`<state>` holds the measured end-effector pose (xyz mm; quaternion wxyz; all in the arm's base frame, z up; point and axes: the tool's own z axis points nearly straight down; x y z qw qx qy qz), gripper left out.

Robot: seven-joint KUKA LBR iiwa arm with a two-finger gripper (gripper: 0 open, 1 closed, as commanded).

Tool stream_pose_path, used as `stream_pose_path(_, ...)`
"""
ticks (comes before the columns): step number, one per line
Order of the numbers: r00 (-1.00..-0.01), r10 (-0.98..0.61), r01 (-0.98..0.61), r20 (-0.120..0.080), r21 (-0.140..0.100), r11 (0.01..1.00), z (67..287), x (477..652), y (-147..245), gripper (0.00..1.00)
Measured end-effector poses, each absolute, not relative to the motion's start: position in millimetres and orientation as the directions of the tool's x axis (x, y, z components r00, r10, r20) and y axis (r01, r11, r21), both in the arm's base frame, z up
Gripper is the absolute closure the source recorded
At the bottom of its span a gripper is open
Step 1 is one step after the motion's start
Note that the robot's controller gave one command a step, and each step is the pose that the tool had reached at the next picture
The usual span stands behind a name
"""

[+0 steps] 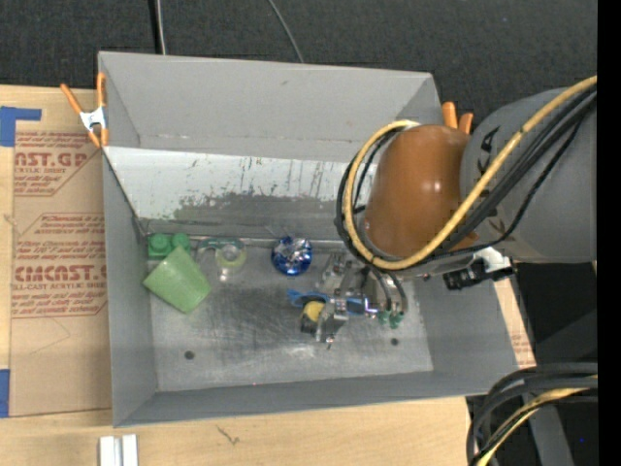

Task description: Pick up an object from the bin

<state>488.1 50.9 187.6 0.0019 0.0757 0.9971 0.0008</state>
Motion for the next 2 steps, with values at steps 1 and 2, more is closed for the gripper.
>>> stream_pose_path(1, -0.989, 0.151, 0.151, 0.000, 0.000, 0.989, 186.9, 487.9, 51.1, 1.00)
stream_pose_path(2, -0.989, 0.151, 0.151, -0.001, 0.000, 0.989, 192.3, 487.9, 51.4, 1.00)
